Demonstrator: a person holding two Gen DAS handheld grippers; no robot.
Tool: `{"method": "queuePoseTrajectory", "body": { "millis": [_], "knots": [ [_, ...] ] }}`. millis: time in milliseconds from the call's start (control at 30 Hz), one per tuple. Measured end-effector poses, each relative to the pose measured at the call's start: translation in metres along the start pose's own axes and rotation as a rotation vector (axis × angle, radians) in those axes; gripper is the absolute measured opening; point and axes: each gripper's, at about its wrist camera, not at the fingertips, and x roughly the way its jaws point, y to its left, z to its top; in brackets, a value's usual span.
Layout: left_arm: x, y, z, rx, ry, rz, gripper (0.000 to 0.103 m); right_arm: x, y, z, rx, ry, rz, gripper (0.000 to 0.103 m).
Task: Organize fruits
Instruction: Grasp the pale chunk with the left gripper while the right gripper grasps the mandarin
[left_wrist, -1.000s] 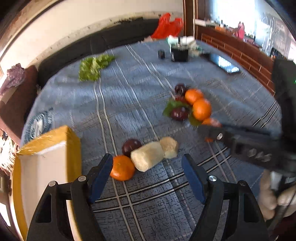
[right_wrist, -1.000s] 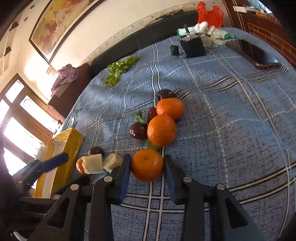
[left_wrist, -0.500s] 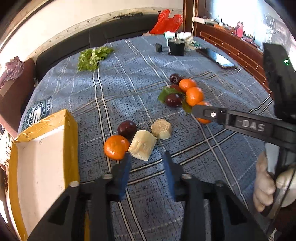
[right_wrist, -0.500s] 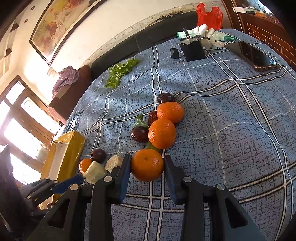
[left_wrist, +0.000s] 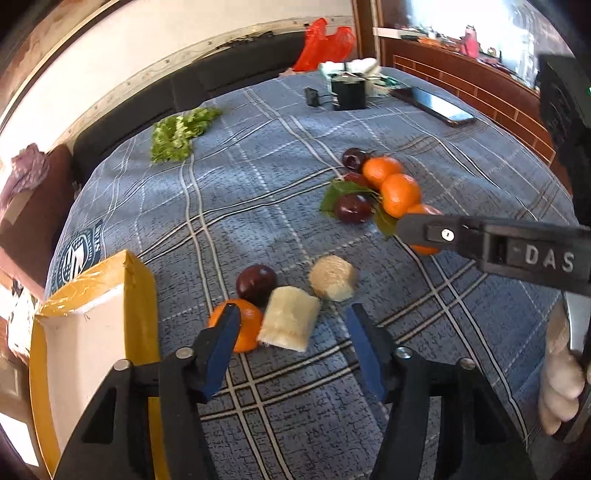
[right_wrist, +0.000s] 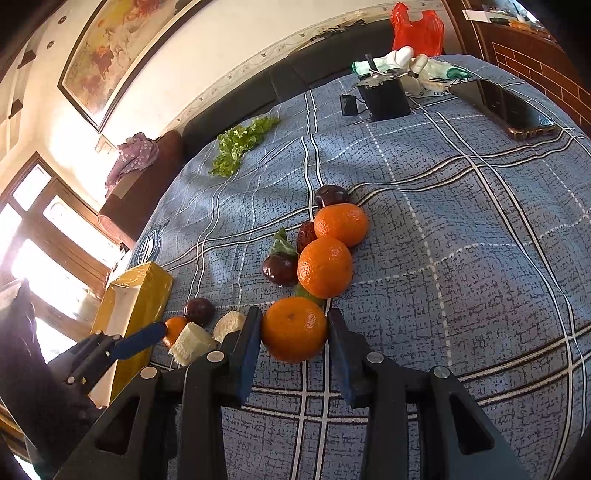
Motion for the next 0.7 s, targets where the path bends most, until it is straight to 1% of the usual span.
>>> {"method": "queuePoseTrajectory", "body": {
  "millis": [33, 67, 133, 167, 233, 267, 300, 367, 400, 433, 467, 500, 533, 567, 600, 667, 700],
  "knots": [
    [0.001, -0.003, -0.001, 0.010, 0.004, 0.002, 0.044, 0.000, 0.001, 0.000, -0.001, 0.000, 0.002, 0.039],
    [0.003, -0.006, -0.002, 0.022, 0.013, 0.019, 0.043, 0.000, 0.001, 0.000, -0.004, 0.000, 0.005, 0.039],
    [0.004, -0.012, -0.004, 0.050, 0.008, 0.061, 0.043, -0.001, 0.004, -0.001, -0.010, 0.001, 0.009, 0.039],
    [0.004, -0.013, -0.005, 0.045, 0.006, 0.063, 0.045, -0.001, 0.005, -0.001, -0.014, 0.002, 0.011, 0.039],
    [0.006, -0.015, -0.004, 0.030, 0.003, 0.053, 0.055, -0.001, 0.006, -0.002, -0.018, 0.002, 0.012, 0.039],
    [0.008, -0.018, -0.004, 0.036, 0.002, 0.050, 0.066, -0.001, 0.007, -0.002, -0.019, 0.001, 0.013, 0.039],
    [0.010, -0.022, -0.005, 0.050, -0.001, 0.059, 0.072, -0.002, 0.007, -0.002, -0.018, 0.000, 0.013, 0.039],
    [0.011, -0.030, -0.006, 0.069, -0.024, 0.099, 0.073, -0.004, 0.006, -0.001, -0.013, -0.006, 0.014, 0.039],
    [0.011, -0.030, -0.006, 0.057, -0.025, 0.103, 0.067, -0.004, 0.006, -0.001, -0.013, -0.010, 0.013, 0.039],
    [0.010, -0.027, -0.006, 0.039, -0.032, 0.135, 0.057, -0.005, 0.006, -0.001, -0.014, -0.014, 0.011, 0.039],
    [0.008, -0.024, -0.006, 0.030, -0.038, 0.176, 0.035, -0.005, 0.006, -0.001, -0.015, -0.016, 0.007, 0.039],
    [0.006, -0.019, -0.006, 0.010, -0.040, 0.184, 0.029, -0.005, 0.006, -0.002, -0.015, -0.016, 0.005, 0.039],
    [0.002, -0.010, -0.006, -0.042, -0.038, 0.131, 0.029, -0.004, 0.006, -0.001, -0.015, -0.014, 0.005, 0.039],
    [0.000, -0.004, -0.007, -0.078, -0.041, 0.100, 0.029, -0.004, 0.005, -0.001, -0.016, -0.014, 0.004, 0.039],
    [-0.004, 0.002, -0.009, -0.119, -0.049, 0.082, 0.029, -0.005, 0.005, -0.001, -0.018, -0.016, 0.002, 0.039],
    [-0.013, 0.008, -0.012, -0.161, -0.072, 0.084, 0.029, -0.006, 0.007, -0.001, -0.029, -0.026, -0.005, 0.039],
    [-0.020, 0.012, -0.015, -0.192, -0.086, 0.067, 0.029, -0.007, 0.007, -0.001, -0.033, -0.030, -0.006, 0.039]
  ]
}}
